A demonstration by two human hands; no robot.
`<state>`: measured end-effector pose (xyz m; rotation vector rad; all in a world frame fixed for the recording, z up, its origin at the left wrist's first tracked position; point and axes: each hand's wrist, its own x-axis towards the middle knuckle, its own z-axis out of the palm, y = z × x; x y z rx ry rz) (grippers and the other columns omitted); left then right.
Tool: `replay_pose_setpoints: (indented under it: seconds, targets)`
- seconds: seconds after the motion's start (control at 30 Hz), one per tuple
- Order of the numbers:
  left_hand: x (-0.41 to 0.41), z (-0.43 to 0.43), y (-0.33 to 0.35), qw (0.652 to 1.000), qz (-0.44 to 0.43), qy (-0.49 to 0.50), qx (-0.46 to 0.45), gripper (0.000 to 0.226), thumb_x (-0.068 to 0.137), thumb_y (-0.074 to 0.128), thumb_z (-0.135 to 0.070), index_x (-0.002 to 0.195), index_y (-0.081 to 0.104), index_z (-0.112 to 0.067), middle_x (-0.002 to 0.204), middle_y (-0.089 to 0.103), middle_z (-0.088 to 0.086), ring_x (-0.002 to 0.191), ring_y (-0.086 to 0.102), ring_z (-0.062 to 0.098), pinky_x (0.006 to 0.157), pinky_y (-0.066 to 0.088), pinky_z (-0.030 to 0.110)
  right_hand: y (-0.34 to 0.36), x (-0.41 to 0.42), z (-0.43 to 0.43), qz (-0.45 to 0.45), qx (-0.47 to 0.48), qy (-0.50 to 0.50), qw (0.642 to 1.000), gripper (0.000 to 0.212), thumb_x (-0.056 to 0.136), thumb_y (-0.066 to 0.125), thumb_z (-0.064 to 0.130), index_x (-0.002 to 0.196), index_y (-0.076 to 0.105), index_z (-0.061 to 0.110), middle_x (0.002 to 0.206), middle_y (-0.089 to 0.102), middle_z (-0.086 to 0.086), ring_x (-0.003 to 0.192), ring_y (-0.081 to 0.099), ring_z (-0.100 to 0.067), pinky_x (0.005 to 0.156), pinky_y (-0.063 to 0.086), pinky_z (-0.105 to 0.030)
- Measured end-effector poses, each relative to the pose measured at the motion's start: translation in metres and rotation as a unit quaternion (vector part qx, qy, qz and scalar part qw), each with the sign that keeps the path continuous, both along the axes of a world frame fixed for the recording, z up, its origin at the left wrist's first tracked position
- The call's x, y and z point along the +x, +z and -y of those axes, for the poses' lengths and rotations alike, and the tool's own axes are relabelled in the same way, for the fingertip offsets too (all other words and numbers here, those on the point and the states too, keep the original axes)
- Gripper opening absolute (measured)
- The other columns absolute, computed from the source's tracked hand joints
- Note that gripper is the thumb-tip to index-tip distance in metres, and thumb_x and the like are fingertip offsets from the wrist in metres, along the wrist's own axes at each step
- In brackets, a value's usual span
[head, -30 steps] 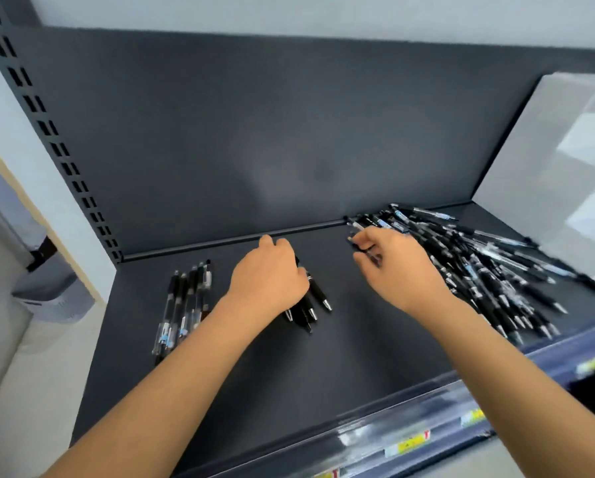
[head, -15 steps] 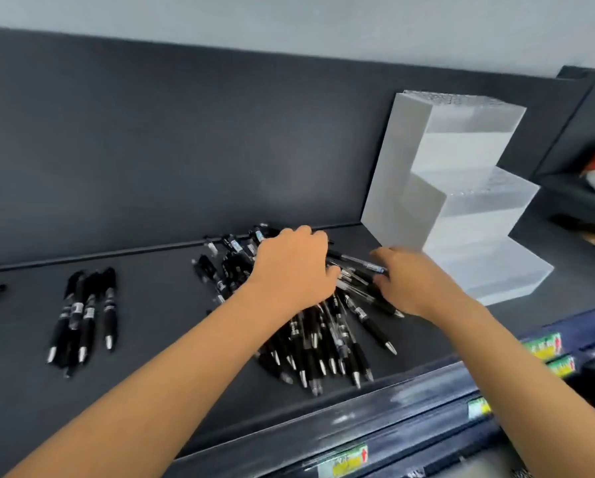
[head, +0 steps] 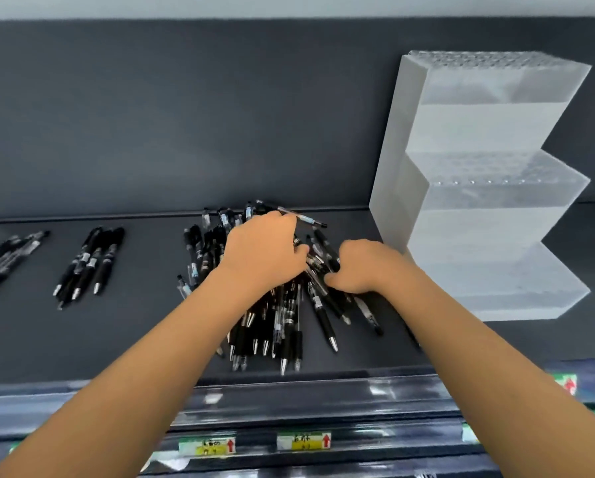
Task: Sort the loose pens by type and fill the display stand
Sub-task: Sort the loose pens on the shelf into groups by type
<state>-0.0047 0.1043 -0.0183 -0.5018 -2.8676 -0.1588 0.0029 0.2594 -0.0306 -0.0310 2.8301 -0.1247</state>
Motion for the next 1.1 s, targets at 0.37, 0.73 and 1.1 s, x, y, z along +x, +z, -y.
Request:
replay_pose_setpoints:
  seconds: [0.37, 0.73, 1.1]
  targets:
    - [-0.012, 0.022, 0.001, 0.992, 0.082, 0.076, 0.064, 0.027, 0.089, 0.056, -0.042, 0.101, 0.063, -0.019, 0.092, 0.069, -0.005, 0.092, 0.064, 0.019, 0.076, 0.051, 0.032, -0.002, -0.018, 0.004, 0.013, 0.008, 0.043, 0.999, 0.045, 0.098, 0.042, 0.042, 0.064, 0.037, 0.013, 0.067, 0.042, -0.002, 0.070, 0.047, -0.024, 0.066, 0.039, -0.032]
    - [-0.035, 0.010, 0.000, 0.987, 0.109, 0.084, 0.083, 0.033, 0.085, 0.062, -0.043, 0.093, 0.064, -0.010, 0.088, 0.069, 0.003, 0.083, 0.064, 0.023, 0.068, 0.048, 0.030, 0.003, -0.025, 0.000, 0.001, -0.050, -0.023, 0.998, 0.042, 0.083, 0.061, 0.038, 0.056, 0.044, 0.010, 0.050, 0.053, -0.006, 0.044, 0.051, -0.022, 0.057, 0.048, -0.027]
    - [-0.093, -0.040, -0.006, 0.962, 0.249, 0.107, 0.021, 0.019, 0.084, 0.050, -0.014, 0.065, 0.044, -0.013, 0.064, 0.044, 0.001, 0.055, 0.042, 0.018, 0.052, 0.032, 0.025, -0.005, -0.030, -0.006, 0.005, -0.152, -0.074, 0.986, 0.025, 0.082, 0.061, 0.021, 0.069, 0.045, 0.007, 0.057, 0.054, -0.010, 0.045, 0.050, -0.024, 0.043, 0.041, -0.024]
